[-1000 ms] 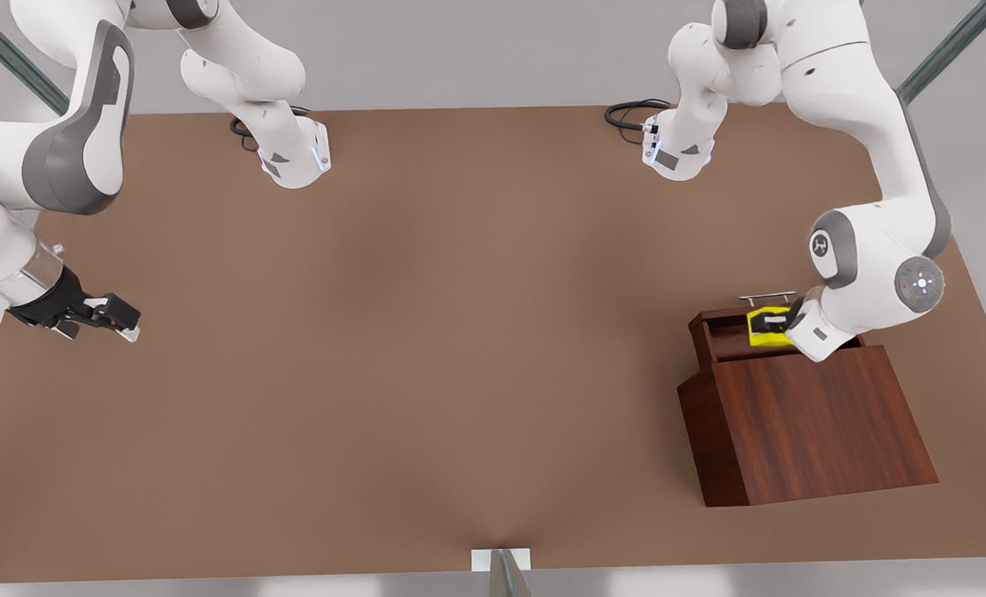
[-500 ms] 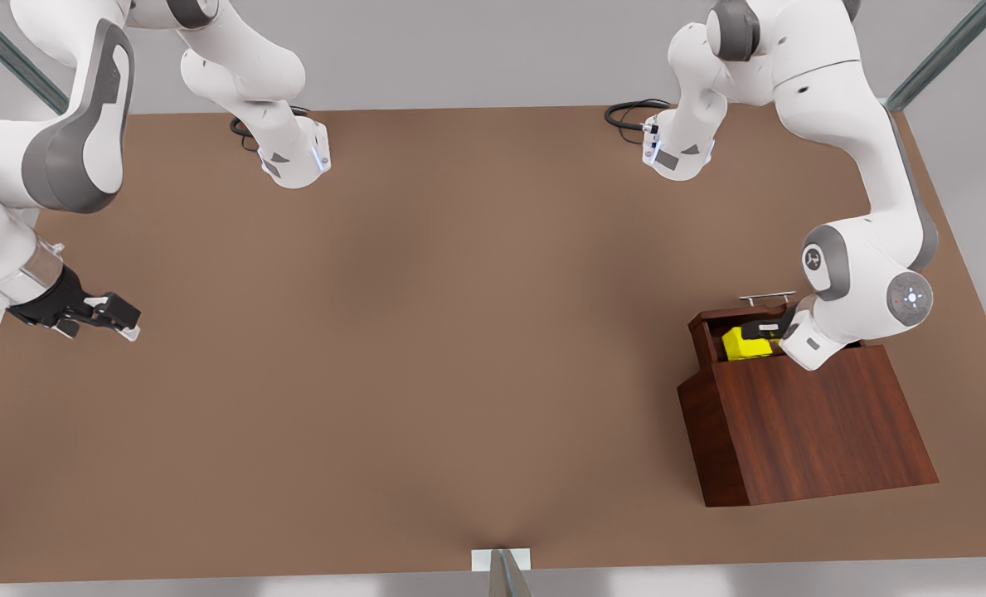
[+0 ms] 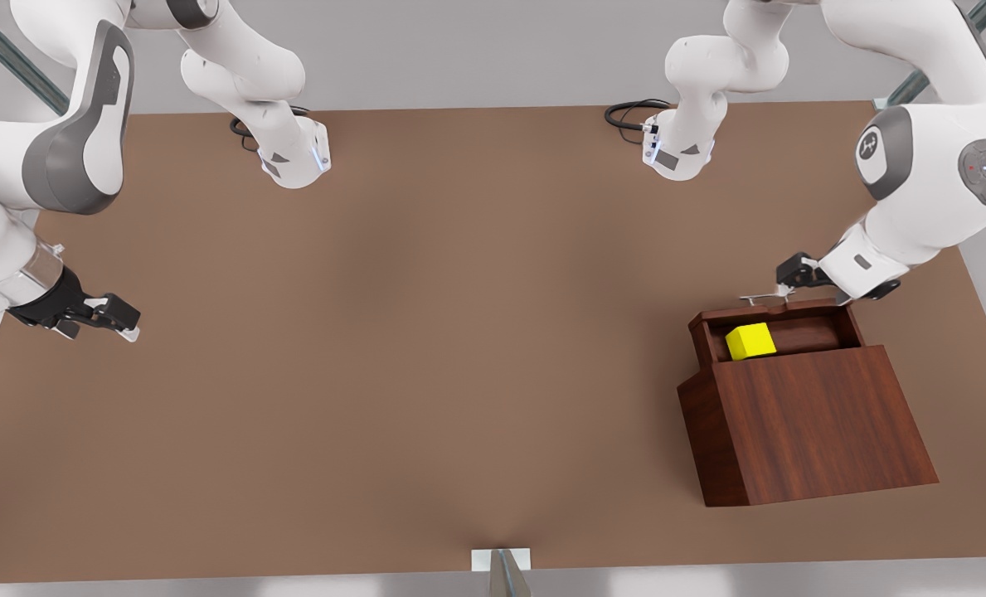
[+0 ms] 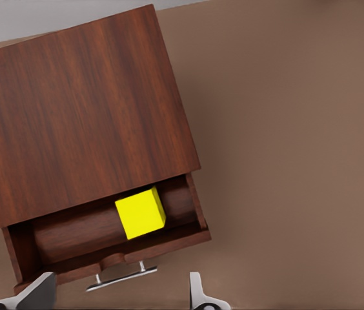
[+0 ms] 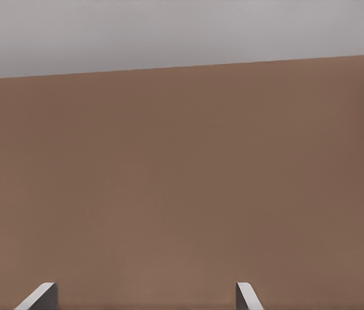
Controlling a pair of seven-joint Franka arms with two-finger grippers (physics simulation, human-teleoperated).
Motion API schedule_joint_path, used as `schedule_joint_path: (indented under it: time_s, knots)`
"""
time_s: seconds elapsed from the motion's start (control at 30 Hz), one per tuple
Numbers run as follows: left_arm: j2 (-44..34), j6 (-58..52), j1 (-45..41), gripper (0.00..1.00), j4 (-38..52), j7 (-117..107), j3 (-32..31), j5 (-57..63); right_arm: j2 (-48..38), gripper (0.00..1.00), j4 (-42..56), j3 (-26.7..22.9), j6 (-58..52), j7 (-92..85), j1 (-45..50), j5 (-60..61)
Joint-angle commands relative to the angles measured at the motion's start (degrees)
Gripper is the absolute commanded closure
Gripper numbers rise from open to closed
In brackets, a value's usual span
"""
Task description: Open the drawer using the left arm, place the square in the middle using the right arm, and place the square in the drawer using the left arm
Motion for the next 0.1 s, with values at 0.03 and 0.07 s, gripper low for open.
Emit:
schedule_joint_path:
  time_s: [0.03, 0.07]
  knots:
    - [0.0, 0.1, -0.1, 0.0, -0.2, 0.0, 0.0, 3.9, 0.0, 0.0, 0.0, 0.0, -0.1, 0.0, 0.0, 0.0]
    - [0.0, 0.3, -0.1, 0.0, -0.3, 0.0, 0.0, 3.9, -0.1, 0.0, 0.0, 0.0, -0.1, 0.0, 0.0, 0.0]
